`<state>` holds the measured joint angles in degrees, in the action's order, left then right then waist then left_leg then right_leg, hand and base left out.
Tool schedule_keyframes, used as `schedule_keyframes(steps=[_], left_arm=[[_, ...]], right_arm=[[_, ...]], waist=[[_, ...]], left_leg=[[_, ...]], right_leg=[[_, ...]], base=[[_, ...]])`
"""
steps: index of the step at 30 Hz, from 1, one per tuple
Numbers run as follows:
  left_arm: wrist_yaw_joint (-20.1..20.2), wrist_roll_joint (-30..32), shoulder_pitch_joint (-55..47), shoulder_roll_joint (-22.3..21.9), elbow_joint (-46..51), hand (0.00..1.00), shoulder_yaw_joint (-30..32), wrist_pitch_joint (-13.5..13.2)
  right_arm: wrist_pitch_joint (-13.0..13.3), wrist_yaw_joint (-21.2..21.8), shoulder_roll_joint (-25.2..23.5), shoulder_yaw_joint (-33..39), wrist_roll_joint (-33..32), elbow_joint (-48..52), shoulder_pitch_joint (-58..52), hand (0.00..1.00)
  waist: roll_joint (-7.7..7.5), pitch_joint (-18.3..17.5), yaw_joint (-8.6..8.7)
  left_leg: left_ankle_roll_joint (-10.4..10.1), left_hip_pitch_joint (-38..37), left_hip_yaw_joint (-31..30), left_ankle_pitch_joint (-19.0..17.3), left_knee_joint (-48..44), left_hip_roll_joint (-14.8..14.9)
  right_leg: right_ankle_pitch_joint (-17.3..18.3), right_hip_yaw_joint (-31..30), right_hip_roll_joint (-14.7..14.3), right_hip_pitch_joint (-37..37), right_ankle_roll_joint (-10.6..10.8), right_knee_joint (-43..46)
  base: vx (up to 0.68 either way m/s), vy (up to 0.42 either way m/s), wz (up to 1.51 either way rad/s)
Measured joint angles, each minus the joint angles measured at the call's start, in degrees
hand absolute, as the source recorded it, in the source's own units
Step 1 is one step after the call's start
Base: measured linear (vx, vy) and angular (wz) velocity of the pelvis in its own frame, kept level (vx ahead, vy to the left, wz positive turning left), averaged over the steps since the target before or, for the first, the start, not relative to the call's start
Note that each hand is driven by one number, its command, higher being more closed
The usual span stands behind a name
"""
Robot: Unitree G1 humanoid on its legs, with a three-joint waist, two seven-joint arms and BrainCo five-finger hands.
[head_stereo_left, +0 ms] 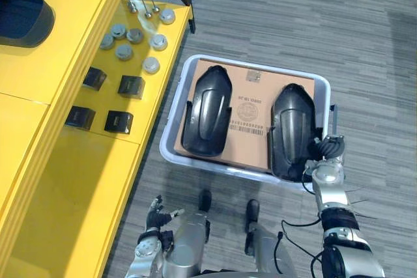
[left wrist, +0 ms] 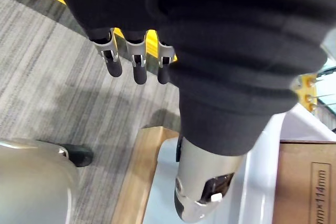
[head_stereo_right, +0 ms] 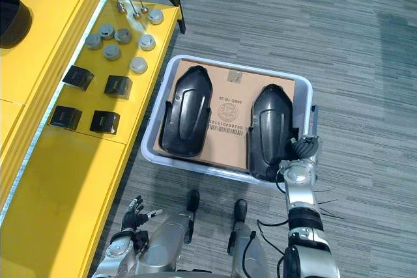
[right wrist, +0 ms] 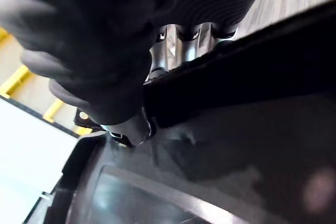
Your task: Walk over and take plastic housings, then place them on the shelf
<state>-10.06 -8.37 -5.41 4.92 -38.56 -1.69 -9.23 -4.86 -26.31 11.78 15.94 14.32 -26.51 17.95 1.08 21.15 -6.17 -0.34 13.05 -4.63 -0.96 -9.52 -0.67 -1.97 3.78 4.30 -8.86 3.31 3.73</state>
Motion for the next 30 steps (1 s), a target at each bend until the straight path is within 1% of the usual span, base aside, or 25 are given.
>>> schedule_keyframes(steps=[2, 4, 6, 7, 9, 10, 12, 13, 15, 16, 18, 20, 22, 23, 25, 28, 30], left_arm=[[0.02, 0.02, -0.4, 0.01, 2.16, 0.0, 0.03, 0.06], [0.02, 0.03, -1.49, 0.06, 6.1, 0.0, 0.12, 0.06], [0.03, 0.04, -3.45, 0.08, 12.51, 0.0, 0.09, 0.04], [0.04, 0.04, -3.87, 0.07, 14.04, 0.0, 0.07, 0.03], [0.0, 0.0, -5.44, 0.04, 20.08, 0.0, 0.0, -0.03], [-0.01, -0.03, -5.8, -0.23, 24.49, 0.0, -0.26, -0.1], [-0.05, -0.05, -5.94, -0.89, 30.24, 0.0, -0.26, -0.17], [-0.33, -0.05, -5.82, -1.46, 35.64, 0.0, -0.44, -0.42], [-0.61, -0.03, -5.76, -1.86, 39.76, 0.0, -0.55, -1.09], [-1.61, -0.01, -5.74, -2.38, 43.81, 0.0, -0.81, -1.53], [-3.17, 0.08, -4.7, -2.78, 47.27, 0.0, -2.25, -2.22], [-4.55, 0.16, -3.88, -2.92, 49.96, 0.0, -3.47, -2.51], [-5.35, 0.21, -2.82, -3.09, 50.18, 0.0, -4.92, -2.52], [-5.65, 0.43, -2.07, -3.09, 50.16, 0.0, -5.96, -2.44], [-6.48, 0.9, -1.31, -3.09, 50.06, 0.0, -8.09, -2.41], [-7.4, 2.77, 1.32, -3.17, 49.19, 0.0, -11.6, -2.11], [-7.92, 4.08, 3.58, -3.17, 47.52, 0.0, -13.58, -1.01]], right_arm=[[-0.03, -0.02, -0.1, -0.01, 1.22, 3.1, -1.92, 1.0], [-0.03, -0.05, -0.35, -0.01, 2.71, 6.03, -3.74, 1.0], [-0.1, -1.06, -1.13, 0.16, 4.47, 9.15, -6.34, 1.0], [-0.1, -1.1, -1.6, 0.27, 4.62, 10.36, -7.16, 1.0], [-0.02, -1.16, -3.58, -0.15, 6.28, 15.33, -9.36, 1.0], [0.14, -1.14, -4.6, -0.36, 7.76, 18.59, -10.72, 1.0], [0.29, -1.18, -5.04, -1.11, 8.88, 21.91, -12.19, 1.0], [0.73, -1.04, -5.77, -1.99, 10.2, 24.72, -13.12, 1.0], [1.11, -1.01, -6.33, -3.39, 11.24, 26.79, -13.48, 1.0], [1.44, -0.93, -7.12, -5.2, 12.24, 28.48, -13.59, 1.0], [2.05, -0.77, -7.55, -7.48, 13.24, 30.48, -13.59, 1.0], [2.4, 0.06, -8.28, -9.9, 13.78, 33.53, -13.52, 1.0], [2.76, 0.39, -8.63, -11.75, 14.39, 35.33, -13.17, 1.0], [3.48, 0.52, -9.07, -13.34, 14.69, 36.49, -12.97, 1.0], [4.38, 0.66, -9.31, -16.43, 15.09, 38.04, -12.77, 1.0], [4.59, 1.5, -10.28, -21.69, 15.09, 40.22, -11.74, 1.0], [4.9, 1.73, -10.96, -26.24, 15.09, 41.55, -11.08, 1.0]], waist=[[-0.09, -0.06, 0.74], [-0.49, -0.62, 0.91], [-1.44, -2.65, 1.19], [-1.67, -3.07, 1.32], [-2.15, -4.96, 2.17], [-2.17, -5.82, 2.32], [-2.12, -6.23, 2.33], [-2.15, -7.07, 2.35], [-2.15, -7.2, 2.54], [-2.11, -7.91, 2.64], [-2.04, -8.59, 2.56], [-2.04, -9.72, 2.56], [-2.01, -10.11, 2.48], [-2.08, -10.19, 2.52], [-2.11, -11.17, 2.78], [-2.26, -12.06, 3.41], [-2.28, -13.07, 3.82]], left_leg=[[-0.05, -1.15, -0.16, 0.7, 1.26, -0.18], [-0.08, -2.01, 0.06, 0.79, 2.04, 0.23], [-0.36, -2.68, 0.14, 1.04, 3.34, 0.39], [-0.34, -3.05, 0.18, 1.09, 3.62, 0.44], [-0.34, -3.4, 0.08, 1.09, 3.8, 0.56], [-0.34, -4.12, 0.12, 1.08, 4.05, 0.57], [-0.35, -5.04, 0.06, 1.1, 4.75, 0.58], [-0.35, -5.11, 0.04, 1.11, 4.91, 0.57], [-0.27, -5.67, 0.02, 1.17, 5.1, 0.55], [-0.27, -6.28, 0.0, 1.17, 5.55, 0.5], [-0.26, -6.95, -0.11, 1.17, 5.67, 0.45], [-0.26, -6.98, -0.16, 1.17, 5.76, 0.42], [-0.09, -7.35, -0.17, 1.3, 5.85, 0.35], [-0.03, -8.09, -0.16, 1.51, 6.41, 0.31], [-0.03, -8.76, -0.15, 2.26, 7.85, 0.16], [0.02, -9.65, -0.07, 3.16, 9.66, -0.02], [-0.06, -10.45, 0.17, 3.86, 11.03, -0.1]], right_leg=[[0.0, 0.17, 0.2, 0.7, 0.01, -0.05], [0.01, -0.16, 0.18, 1.14, 0.02, -0.19], [-0.06, -0.34, 0.07, 1.54, 0.0, -1.0], [-0.06, -0.39, 0.04, 1.76, -0.01, -1.08], [-0.08, -0.23, -0.08, 2.37, -0.04, -1.72], [-0.09, -0.19, -0.1, 3.1, -0.06, -1.99], [-0.05, 0.04, -0.07, 3.76, -0.05, -2.13], [-0.04, 0.14, -0.06, 3.85, -0.05, -2.32], [-0.04, 0.23, -0.03, 4.51, -0.05, -2.59], [-0.04, 0.37, 0.03, 5.08, -0.05, -2.87], [-0.01, 0.61, 0.1, 5.8, -0.02, -3.02], [-0.01, 0.72, 0.13, 5.84, -0.02, -3.06], [0.0, 0.76, 0.2, 6.2, -0.02, -3.06], [0.02, 0.79, 0.28, 6.71, 0.02, -3.08], [0.04, 0.8, 0.47, 6.71, 0.05, -3.08], [0.04, 0.77, 0.72, 6.76, 0.06, -3.0], [0.02, 0.59, 0.84, 6.75, 0.09, -2.94]], base=[[-0.01, -0.001, 0.03], [-0.01, -0.011, -0.03], [0.0, -0.023, -0.04], [0.0, 0.0, 0.0], [0.05, -0.023, 0.0], [0.05, -0.017, 0.02], [0.02, -0.006, 0.0], [0.03, -0.006, 0.02], [0.0, 0.0, 0.0], [0.0, 0.0, 0.0], [0.02, 0.002, 0.04], [0.01, 0.002, 0.02], [0.0, 0.0, 0.0], [0.0, 0.0, 0.0], [0.0, 0.0, 0.0], [-0.04, 0.019, 0.01], [-0.04, 0.023, -0.04]])
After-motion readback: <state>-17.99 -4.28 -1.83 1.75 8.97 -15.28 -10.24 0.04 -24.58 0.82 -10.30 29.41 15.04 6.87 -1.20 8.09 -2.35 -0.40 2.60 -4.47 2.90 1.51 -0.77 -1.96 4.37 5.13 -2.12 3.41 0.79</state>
